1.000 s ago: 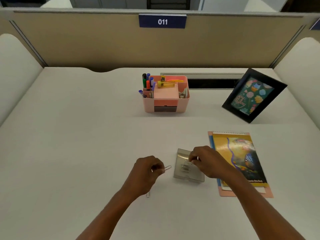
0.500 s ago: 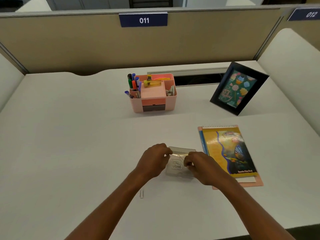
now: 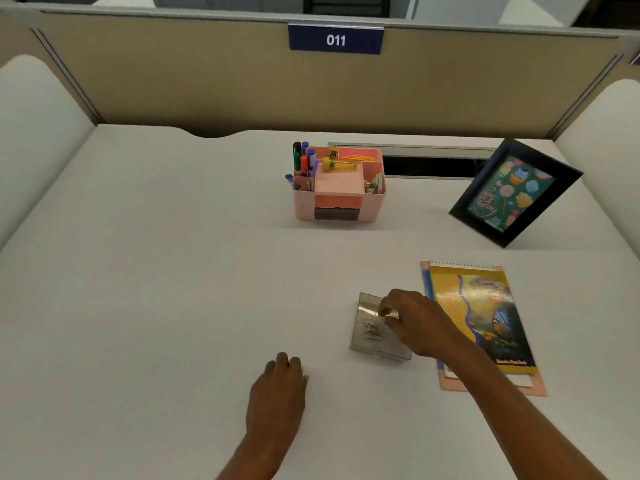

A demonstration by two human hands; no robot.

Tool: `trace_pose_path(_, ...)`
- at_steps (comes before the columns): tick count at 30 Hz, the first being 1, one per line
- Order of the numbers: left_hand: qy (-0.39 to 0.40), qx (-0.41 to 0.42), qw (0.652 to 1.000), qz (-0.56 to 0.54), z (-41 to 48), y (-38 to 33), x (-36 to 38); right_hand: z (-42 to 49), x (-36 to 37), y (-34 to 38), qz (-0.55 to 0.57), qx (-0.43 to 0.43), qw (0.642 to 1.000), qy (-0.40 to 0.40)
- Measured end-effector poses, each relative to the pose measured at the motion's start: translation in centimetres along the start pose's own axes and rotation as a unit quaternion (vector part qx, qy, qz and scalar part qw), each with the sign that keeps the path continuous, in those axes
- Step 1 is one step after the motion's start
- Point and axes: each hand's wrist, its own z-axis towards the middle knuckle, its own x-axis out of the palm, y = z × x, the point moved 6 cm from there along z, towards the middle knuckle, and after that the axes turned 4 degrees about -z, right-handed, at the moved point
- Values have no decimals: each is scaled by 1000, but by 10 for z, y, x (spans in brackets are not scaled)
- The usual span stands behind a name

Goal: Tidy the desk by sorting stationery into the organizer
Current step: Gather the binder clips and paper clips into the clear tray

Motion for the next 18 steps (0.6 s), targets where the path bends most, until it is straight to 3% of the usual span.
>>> trace_pose_path(3, -32, 22, 999, 34, 4, -2, 6, 0, -7, 1, 17, -5, 1000, -24)
trace_pose_path(5, 11, 33, 999, 33, 2, -10, 2, -3, -8, 0, 24, -9, 999, -32)
trace_pose_path(8, -20, 19, 999, 40, 11, -9, 0, -8, -9, -6, 42, -5, 998, -52)
trace_pose_path(12, -87, 102, 990, -45, 23, -24, -23, -22, -9, -23, 91, 7, 992, -85)
trace_pose_path(15, -144, 192, 962, -135, 34, -62, -46, -34, -10, -35, 106, 15, 987, -117)
trace_pose_path(18, -145, 265, 946, -122, 51, -102, -54, -45, -10, -43, 136, 40, 980, -138)
